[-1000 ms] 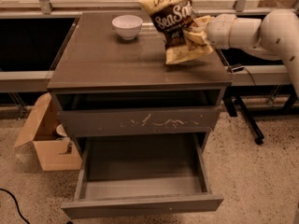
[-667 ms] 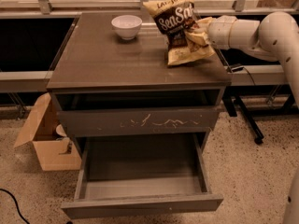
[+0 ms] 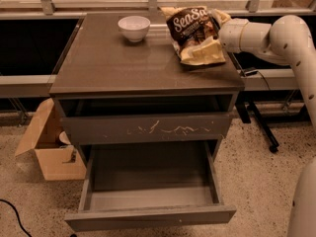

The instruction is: Pick brown chip bag from middle drawer and place on counter

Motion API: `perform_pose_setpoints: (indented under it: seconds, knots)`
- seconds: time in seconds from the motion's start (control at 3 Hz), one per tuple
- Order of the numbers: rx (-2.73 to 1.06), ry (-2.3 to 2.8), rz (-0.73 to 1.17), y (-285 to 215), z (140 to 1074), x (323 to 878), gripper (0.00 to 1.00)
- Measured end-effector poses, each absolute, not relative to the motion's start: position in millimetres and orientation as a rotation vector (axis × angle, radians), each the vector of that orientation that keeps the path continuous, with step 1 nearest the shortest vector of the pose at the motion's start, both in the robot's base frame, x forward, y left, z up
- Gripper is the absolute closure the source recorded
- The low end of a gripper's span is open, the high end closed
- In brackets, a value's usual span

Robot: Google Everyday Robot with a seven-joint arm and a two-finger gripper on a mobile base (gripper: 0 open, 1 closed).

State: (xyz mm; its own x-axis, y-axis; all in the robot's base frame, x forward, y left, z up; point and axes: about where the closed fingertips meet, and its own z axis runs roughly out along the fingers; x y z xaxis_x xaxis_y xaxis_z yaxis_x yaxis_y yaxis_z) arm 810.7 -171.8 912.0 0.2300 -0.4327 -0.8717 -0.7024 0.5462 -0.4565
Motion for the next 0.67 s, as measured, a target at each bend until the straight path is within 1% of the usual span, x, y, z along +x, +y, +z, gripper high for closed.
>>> perform_pose_setpoints:
  seconds: [0.33, 0.67]
  knots:
    - [-1.061, 1.399, 0.244, -172.1, 911.9, 811.0, 0.00]
    - [-1.057, 1.351, 0.215, -179.3, 932.3, 787.7, 0.00]
